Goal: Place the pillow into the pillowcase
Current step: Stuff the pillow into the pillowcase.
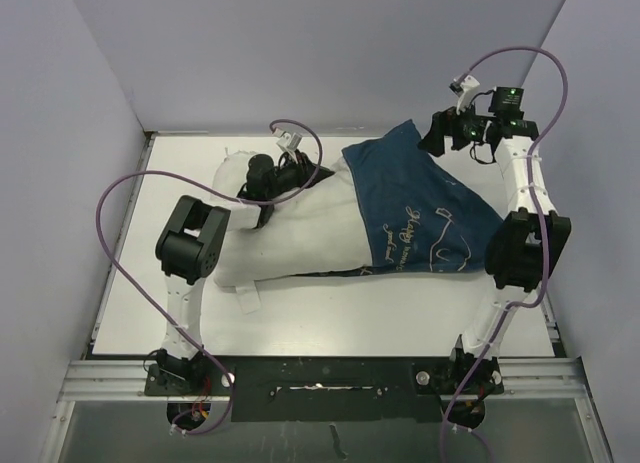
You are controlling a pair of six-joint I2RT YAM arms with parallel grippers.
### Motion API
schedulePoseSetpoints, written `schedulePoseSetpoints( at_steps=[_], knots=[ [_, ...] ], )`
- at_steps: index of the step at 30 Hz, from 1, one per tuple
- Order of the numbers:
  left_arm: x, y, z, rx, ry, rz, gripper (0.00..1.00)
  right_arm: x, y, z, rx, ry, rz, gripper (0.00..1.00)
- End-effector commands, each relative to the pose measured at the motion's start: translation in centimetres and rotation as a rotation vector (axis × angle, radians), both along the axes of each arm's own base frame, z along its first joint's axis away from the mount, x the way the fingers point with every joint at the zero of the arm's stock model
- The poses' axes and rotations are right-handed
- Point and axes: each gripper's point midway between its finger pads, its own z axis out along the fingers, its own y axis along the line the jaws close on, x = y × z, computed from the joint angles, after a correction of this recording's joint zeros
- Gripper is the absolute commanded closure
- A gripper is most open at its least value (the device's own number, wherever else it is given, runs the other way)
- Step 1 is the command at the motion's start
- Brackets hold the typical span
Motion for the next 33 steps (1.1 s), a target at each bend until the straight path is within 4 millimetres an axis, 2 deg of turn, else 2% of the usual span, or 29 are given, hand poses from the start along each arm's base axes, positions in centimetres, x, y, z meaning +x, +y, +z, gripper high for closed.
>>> schedulePoseSetpoints(
  at_steps=[1, 4, 7, 10, 14, 16, 20, 22, 24, 25, 26, 29, 31, 33],
  knots=[
    [-1.6, 0.7, 2.7, 0.058, 0.012, -0.096, 0.82, 2.8, -4.4, -4.4, -0.047, 0.076, -0.187, 0.02],
    [-1.9, 2.4, 0.5, 0.106, 0.097, -0.091, 0.82, 3.0, -7.3, -7.5, -0.176, 0.108, -0.235, 0.01],
    [-2.1, 4.1, -1.6, 0.176, 0.174, -0.064, 0.82, 2.2, -8.9, -12.4, -0.282, 0.205, -0.256, 0.01],
    [-1.9, 5.9, -2.4, 0.226, 0.239, -0.03, 0.82, 0.6, -9.3, -16.5, -0.34, 0.296, -0.258, 0.01],
    [-1.3, 7.2, -2.1, 0.281, 0.295, -0.003, 0.81, -1.4, -9.5, -20.1, -0.359, 0.394, -0.262, 0.0],
    [-1.1, 7.5, -1.7, 0.304, 0.33, -0.002, 0.81, -2.0, -9.3, -21.2, -0.354, 0.433, -0.255, 0.05],
    [-0.7, 7.4, -0.9, 0.312, 0.406, -0.002, 0.81, -2.1, -9.5, -22.8, -0.374, 0.453, -0.252, 0.24],
    [-0.8, 7.3, -0.6, 0.305, 0.444, -0.004, 0.81, -1.6, -9.7, -23.3, -0.369, 0.457, -0.251, 0.37],
    [-0.9, 7.3, -0.4, 0.308, 0.485, -0.005, 0.81, -0.4, -9.5, -22.9, -0.325, 0.441, -0.244, 0.62],
    [-1.0, 7.4, -0.3, 0.315, 0.503, -0.005, 0.81, 0.3, -9.5, -22.3, -0.3, 0.421, -0.243, 0.78],
    [-1.1, 7.4, -0.5, 0.324, 0.528, -0.005, 0.81, 1.1, -9.5, -21.4, -0.28, 0.396, -0.249, 0.99],
    [-1.4, 7.7, -0.5, 0.348, 0.586, 0.004, 0.81, 4.1, -10.0, -16.8, -0.187, 0.251, -0.293, 1.0],
    [-1.6, 7.8, -0.3, 0.351, 0.604, 0.013, 0.81, 5.9, -10.8, -12.0, -0.097, 0.132, -0.337, 1.0],
    [-1.6, 7.8, 0.5, 0.342, 0.597, 0.02, 0.81, 6.9, -11.3, -6.6, 0.013, 0.021, -0.352, 1.0]
  ],
)
